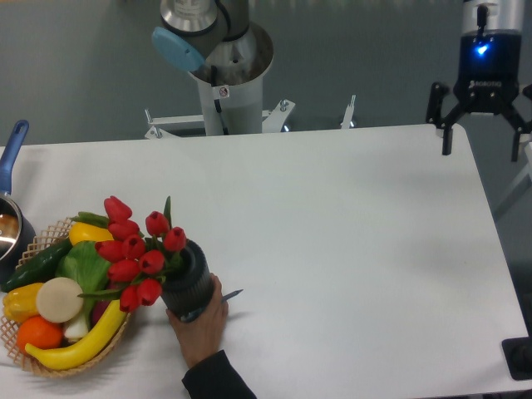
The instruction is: Insert the flowers into the vase
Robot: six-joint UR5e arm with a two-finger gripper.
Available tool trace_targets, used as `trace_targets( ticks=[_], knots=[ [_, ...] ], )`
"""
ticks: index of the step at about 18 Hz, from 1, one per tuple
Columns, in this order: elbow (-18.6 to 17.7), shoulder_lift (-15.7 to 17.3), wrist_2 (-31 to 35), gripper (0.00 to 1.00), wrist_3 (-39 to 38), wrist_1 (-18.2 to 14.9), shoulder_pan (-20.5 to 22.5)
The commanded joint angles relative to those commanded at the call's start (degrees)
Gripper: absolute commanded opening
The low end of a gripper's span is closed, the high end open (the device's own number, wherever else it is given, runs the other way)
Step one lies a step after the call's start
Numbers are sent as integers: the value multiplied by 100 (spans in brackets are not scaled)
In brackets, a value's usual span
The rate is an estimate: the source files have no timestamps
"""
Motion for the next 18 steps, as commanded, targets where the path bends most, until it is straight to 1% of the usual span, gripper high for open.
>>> trace_targets(
  ticks=[4, 5, 7, 9, 10, 13, 18],
  knots=[
    [439, 27, 448, 100, 1169, -1108, 325],
    [510, 27, 667, 100, 1407, -1310, 360],
    [633, 35, 993, 100, 1838, -1592, 422],
    [739, 27, 1029, 100, 2277, -1900, 632],
    [765, 27, 1030, 100, 2497, -2006, 694],
    [739, 27, 1047, 100, 2885, -2051, 774],
    [695, 35, 1091, 100, 2930, -2051, 774]
  ],
)
